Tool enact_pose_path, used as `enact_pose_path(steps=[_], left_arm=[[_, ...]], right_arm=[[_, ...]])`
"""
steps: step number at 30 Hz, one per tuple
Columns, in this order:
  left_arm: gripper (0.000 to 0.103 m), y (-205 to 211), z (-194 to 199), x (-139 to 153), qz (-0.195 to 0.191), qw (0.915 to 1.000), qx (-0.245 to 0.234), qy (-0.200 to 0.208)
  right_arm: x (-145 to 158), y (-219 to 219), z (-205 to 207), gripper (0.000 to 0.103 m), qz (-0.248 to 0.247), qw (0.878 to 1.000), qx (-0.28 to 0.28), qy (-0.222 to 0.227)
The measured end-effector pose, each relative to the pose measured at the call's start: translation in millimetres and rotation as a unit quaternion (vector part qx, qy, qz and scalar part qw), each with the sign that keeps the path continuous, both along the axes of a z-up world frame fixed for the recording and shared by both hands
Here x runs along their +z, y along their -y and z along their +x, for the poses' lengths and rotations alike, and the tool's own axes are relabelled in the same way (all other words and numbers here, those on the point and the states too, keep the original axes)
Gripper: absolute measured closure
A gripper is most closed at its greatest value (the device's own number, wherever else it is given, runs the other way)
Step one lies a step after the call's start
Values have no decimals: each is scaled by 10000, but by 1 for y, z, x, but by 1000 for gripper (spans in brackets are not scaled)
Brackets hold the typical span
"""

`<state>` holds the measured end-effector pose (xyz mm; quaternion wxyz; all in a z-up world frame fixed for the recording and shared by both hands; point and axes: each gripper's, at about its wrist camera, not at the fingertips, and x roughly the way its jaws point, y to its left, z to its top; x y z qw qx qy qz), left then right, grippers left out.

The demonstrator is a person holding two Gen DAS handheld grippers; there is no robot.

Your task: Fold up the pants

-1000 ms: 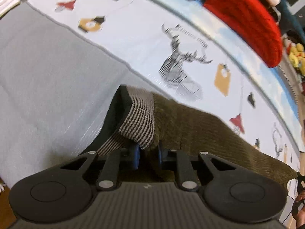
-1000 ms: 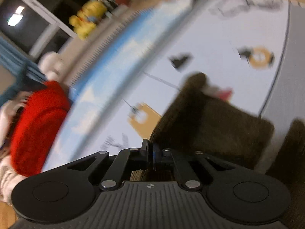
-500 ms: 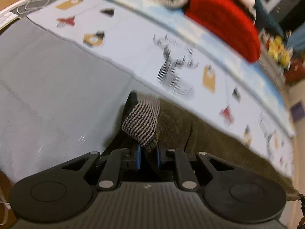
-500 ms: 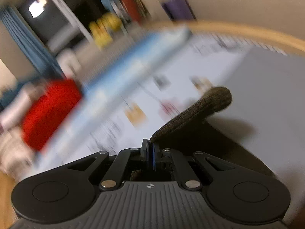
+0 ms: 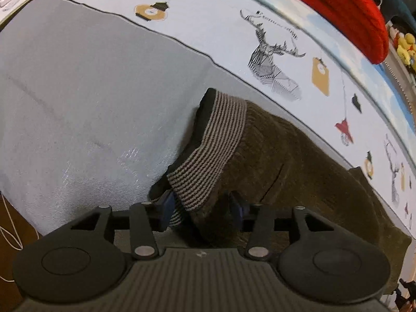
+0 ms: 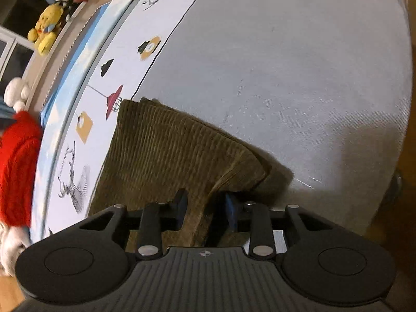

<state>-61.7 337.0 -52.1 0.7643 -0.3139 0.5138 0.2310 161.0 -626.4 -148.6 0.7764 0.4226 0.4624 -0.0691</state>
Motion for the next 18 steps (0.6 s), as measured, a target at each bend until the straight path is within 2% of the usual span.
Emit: enact_pose_path(steps=[2, 3, 4, 5, 7, 9, 11, 12, 13, 15, 17, 18], left_arm=[[52, -1, 2, -4, -10, 10000, 54, -63], [52, -3, 3, -6, -16, 9999, 72, -79], [60, -4, 4, -7, -26, 9999, 73, -77], [69, -4, 5, -8, -40, 10000, 40, -46], [79, -1, 6, -4, 94, 9999, -74, 34], [82, 2, 2, 7, 212, 9993, -142, 269], [82, 4, -4, 19, 307, 9980, -164, 519], [82, 6, -7, 23, 362, 9975, -210, 571], [82, 8, -9, 23, 405, 9976, -267, 496], [82, 9, -9, 10, 439, 9981, -428, 34], [79, 9, -6, -5, 343, 9969, -596, -390], [71, 10, -3, -9, 375, 9955, -679, -544]], right_arm=[[-2, -3, 2, 72, -109, 9999, 20, 25], [0, -6, 4, 77, -183, 9998, 38, 46], [3, -11, 6, 99, -304, 9995, 45, 95], [9, -12, 4, 100, -486, 9986, 56, 204], [29, -20, 2, 101, -759, 9948, 113, 671], [59, -25, -5, 101, -1023, 9858, 93, 1331], [78, -27, -18, 101, -1415, 9763, 28, 1640], [78, -25, -21, 101, -1515, 9763, -20, 1548], [72, -21, -22, 101, -1558, 9795, -41, 1275], [43, -14, -17, 101, -1478, 9884, 4, 352], [9, -9, -11, 100, -1248, 9905, 192, -548], [1, -10, -9, 100, -1200, 9896, 298, -731]])
